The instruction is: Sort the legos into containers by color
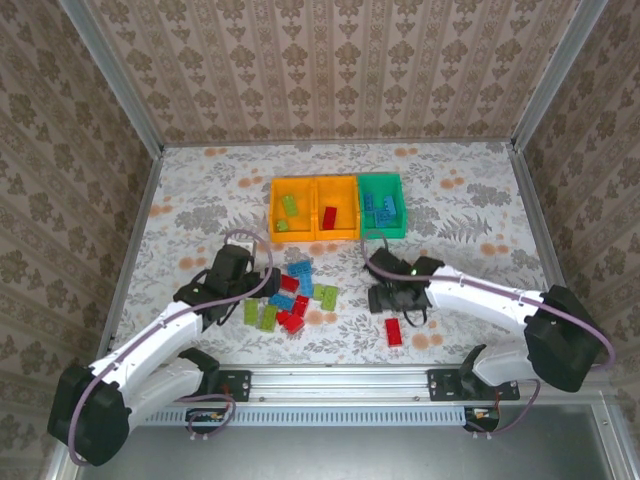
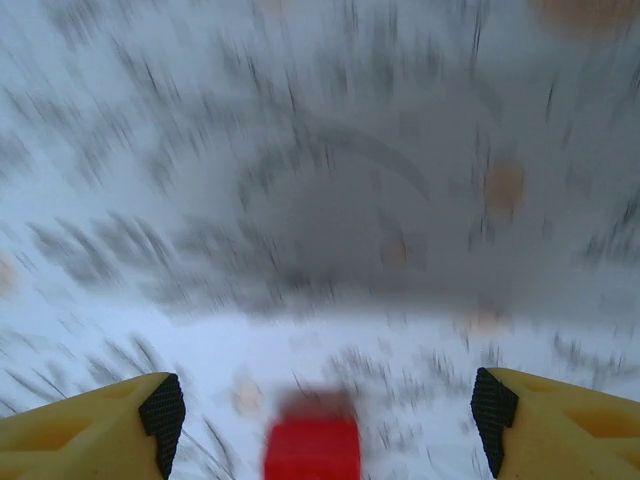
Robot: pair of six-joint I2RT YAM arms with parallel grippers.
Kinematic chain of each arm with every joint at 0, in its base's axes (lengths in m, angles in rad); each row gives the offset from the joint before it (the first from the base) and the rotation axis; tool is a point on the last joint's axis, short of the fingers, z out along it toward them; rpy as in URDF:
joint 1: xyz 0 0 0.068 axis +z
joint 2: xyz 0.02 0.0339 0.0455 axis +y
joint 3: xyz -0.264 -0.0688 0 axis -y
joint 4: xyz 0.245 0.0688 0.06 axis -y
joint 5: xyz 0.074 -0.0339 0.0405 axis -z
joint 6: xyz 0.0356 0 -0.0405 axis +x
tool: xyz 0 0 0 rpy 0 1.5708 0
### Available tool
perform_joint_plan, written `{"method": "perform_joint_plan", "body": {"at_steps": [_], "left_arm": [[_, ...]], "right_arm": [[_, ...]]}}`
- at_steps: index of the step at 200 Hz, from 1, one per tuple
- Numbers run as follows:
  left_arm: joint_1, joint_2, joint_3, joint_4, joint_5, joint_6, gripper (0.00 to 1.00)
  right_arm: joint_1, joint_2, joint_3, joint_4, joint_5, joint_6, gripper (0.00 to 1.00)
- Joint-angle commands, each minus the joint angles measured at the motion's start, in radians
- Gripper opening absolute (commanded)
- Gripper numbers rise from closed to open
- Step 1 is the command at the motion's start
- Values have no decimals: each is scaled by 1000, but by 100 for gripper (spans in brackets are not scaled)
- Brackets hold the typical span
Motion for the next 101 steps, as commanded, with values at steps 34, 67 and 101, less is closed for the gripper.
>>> {"method": "perform_joint_plan", "body": {"at_steps": [34,67,101], "left_arm": [[-32,31,24,9,-21,-22,100],[-37,27,25,6,-29,-28,100],[-38,26,25,-9,-40,-30,100]], "right_arm": [[102,-6,-128,38,5,209,71],[114,46,-141,97,-12,205,51],[131,77,-47,55,33,172,24]]}}
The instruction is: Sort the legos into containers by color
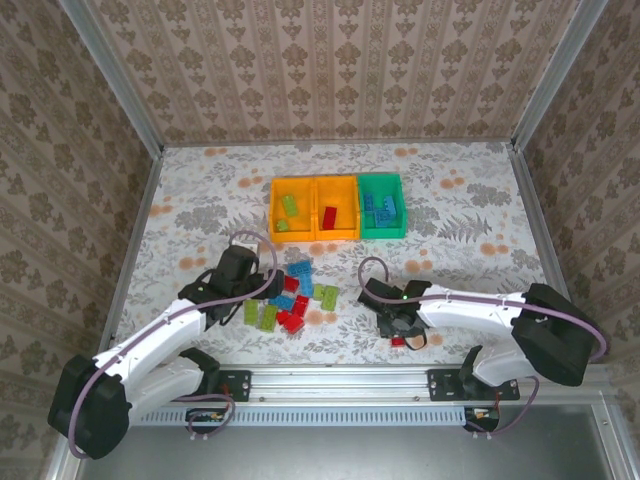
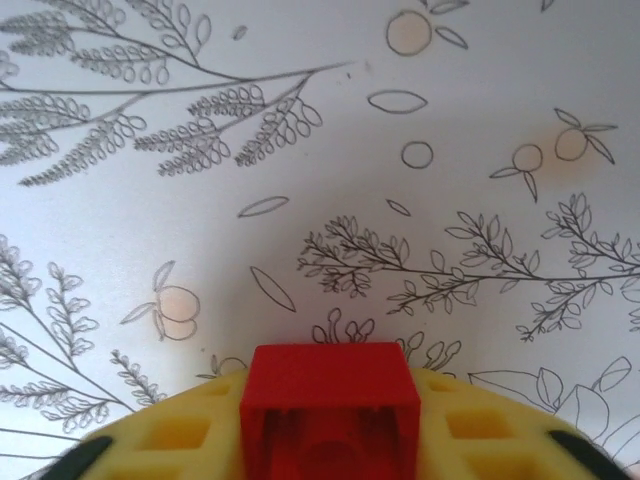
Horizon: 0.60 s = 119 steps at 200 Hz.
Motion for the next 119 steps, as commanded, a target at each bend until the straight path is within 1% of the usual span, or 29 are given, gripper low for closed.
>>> {"method": "perform_joint_plan", "body": {"at_steps": [1,24,49,66,84,93,119], "left_arm": [[-8,-5,24,-16,-30,-16,100],[-8,-5,22,-18,-40,-17,100],[-8,-10,22,-21,-47,-18,100],[-8,-14,23,-31,-47,-13,100],[-9,-22,24,-48,-61,-10,100],[-8,-26,23,-53,-67,-12,100],[-8,-39,15,-60,-69,-18,100]], "right_arm": [[9,25,58,0,39,-8,24],[-7,10,157,-1,88,-65,24],[-101,67,311,43,88,-185,24],[-175,145,436,83,80,-277,24],[-225,242,588,106,106,-370,25],[-250,307,669,110,110,-407,25],[-317,515,911,78,63,-464,26]]}}
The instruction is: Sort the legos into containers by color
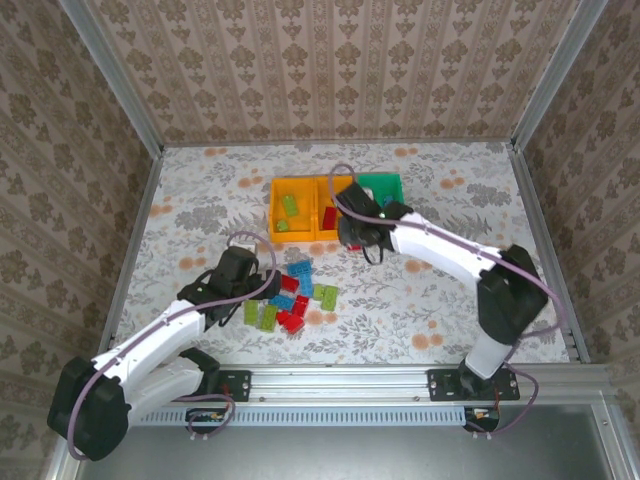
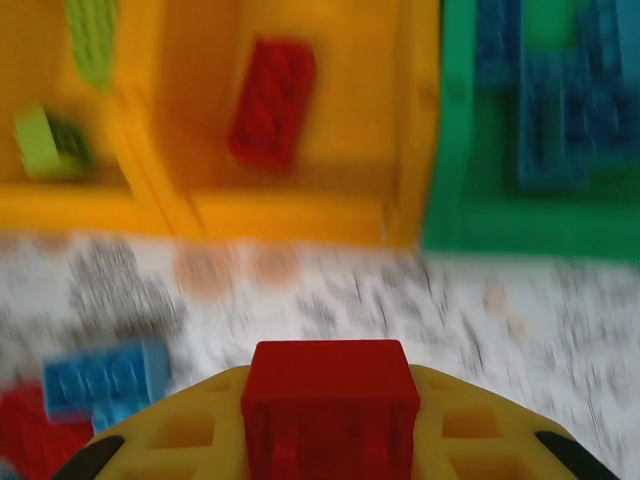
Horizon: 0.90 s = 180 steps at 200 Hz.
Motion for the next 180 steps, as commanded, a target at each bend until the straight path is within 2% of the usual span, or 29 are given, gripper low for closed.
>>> {"method": "perform_joint_plan", "body": {"at_steps": [1,32,75,103,121,133,161,180], "left_arm": [[-7,-26,15,-36,-26,-14,100],[-7,-39,22,-54,-37,-2,100],[-7,-35,24,-50,-20,-7,100],[-7,-30,22,-43,-19,-14,100],[-7,-32,23,-41,-17,-18,100],[-7,-32,24,-43,-21,-23,100],[-7,-39,23,-52,-51,-48,100],[-2,-48,21,-75,-93,-70,100]], "right_arm": [[-47,159,175,-18,-4,-123,26],[-84,338,369,-35,-17,-152,26],[-136,435,461,-11,-49,-147,29],[-145,441,475,-20,-97,-158,52],[-144,418,454,-10,-131,-162,77],[-141,381,416,20,-163,-168,87],[-110,269,302,88,-236,-161,93],[-39,199,213,90,-214,-152,100]]}}
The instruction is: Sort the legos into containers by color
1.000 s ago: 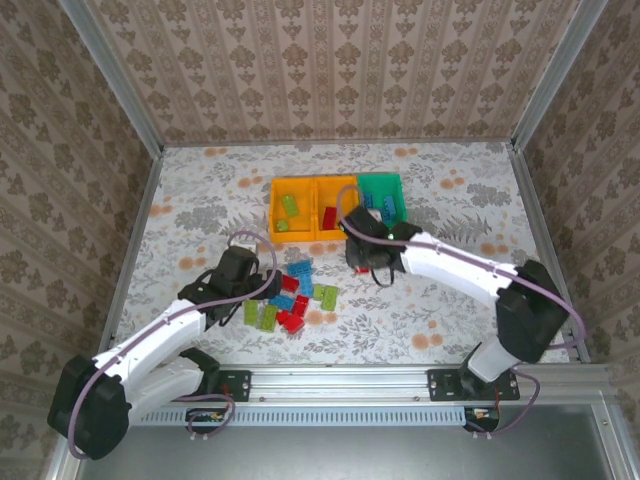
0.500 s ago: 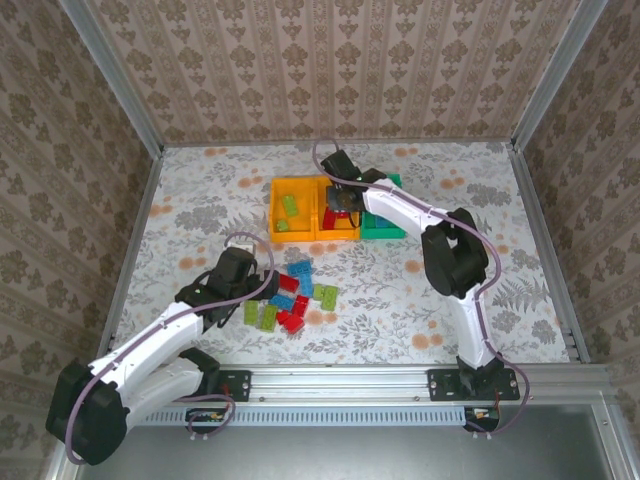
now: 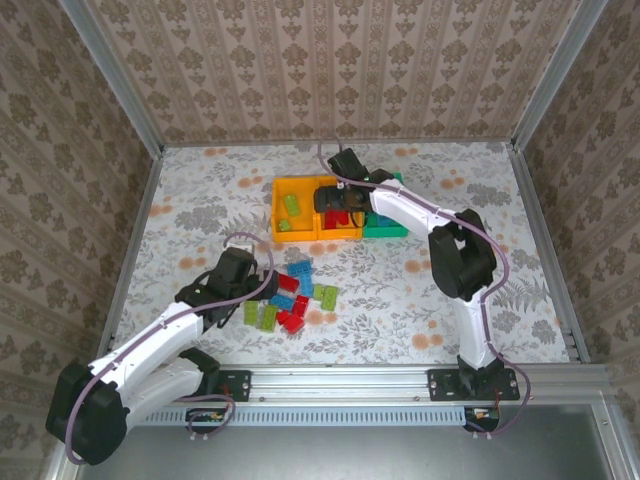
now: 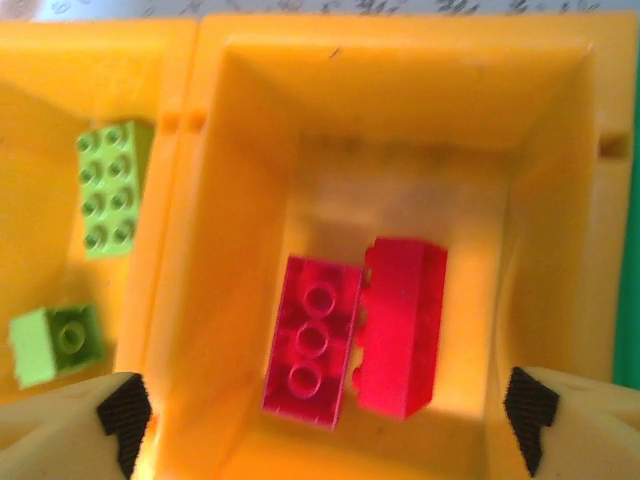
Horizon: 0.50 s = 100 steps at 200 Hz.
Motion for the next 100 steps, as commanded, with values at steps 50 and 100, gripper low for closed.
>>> {"method": "perform_joint_plan", "body": {"at_steps": [50,100], "left_arm": [[72,-65,1,-84,-47,-63,100],[108,-149,-29,-102,-24,-61,100]], "right_arm": [[285,-103,-186,0,91,134,100],[348,-7,-168,21,83,176,100]]}}
